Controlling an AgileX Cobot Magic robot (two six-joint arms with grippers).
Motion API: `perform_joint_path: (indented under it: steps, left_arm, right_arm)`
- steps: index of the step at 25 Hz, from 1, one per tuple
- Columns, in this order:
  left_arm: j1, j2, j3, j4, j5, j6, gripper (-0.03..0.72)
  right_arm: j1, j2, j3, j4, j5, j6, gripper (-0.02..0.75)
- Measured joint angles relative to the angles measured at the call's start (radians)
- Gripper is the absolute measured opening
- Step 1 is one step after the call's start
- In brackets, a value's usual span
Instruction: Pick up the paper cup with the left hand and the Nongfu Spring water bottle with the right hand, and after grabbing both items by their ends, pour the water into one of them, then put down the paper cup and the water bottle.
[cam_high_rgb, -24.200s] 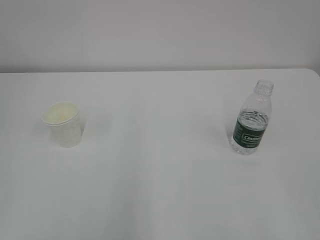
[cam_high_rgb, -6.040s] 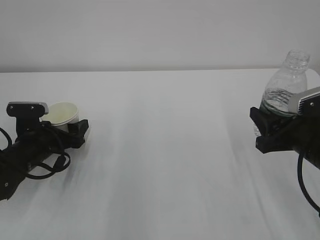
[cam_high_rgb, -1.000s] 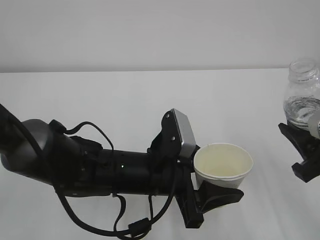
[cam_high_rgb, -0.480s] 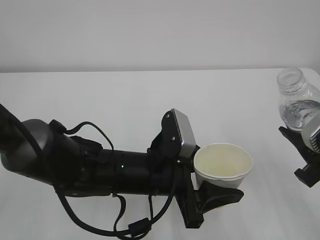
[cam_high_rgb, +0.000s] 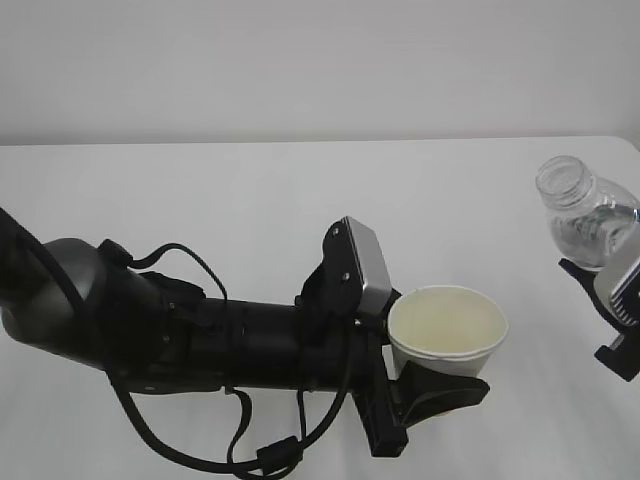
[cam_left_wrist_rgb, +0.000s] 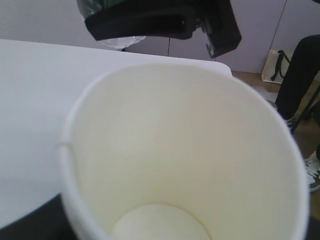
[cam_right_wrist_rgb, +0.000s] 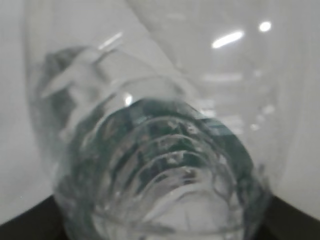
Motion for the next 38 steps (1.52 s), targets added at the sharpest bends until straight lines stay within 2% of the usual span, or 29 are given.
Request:
perform_joint_path:
  steps: [22, 31, 38]
  left_arm:
    - [0.000, 0.000, 0.000, 0.002, -0.034, 0.000, 0.463]
    - [-0.001, 0.000, -0.004, 0.005, -0.028, 0.000, 0.463]
    - [-0.002, 0.000, -0.052, 0.016, -0.002, 0.000, 0.462]
  right_arm:
    - [0.000, 0.000, 0.000, 0.000, 0.000, -0.174, 0.455]
    - [0.000, 0.000, 0.000, 0.000, 0.000, -0.188, 0.455]
    - [0.000, 0.000, 0.000, 0.000, 0.000, -0.190, 0.455]
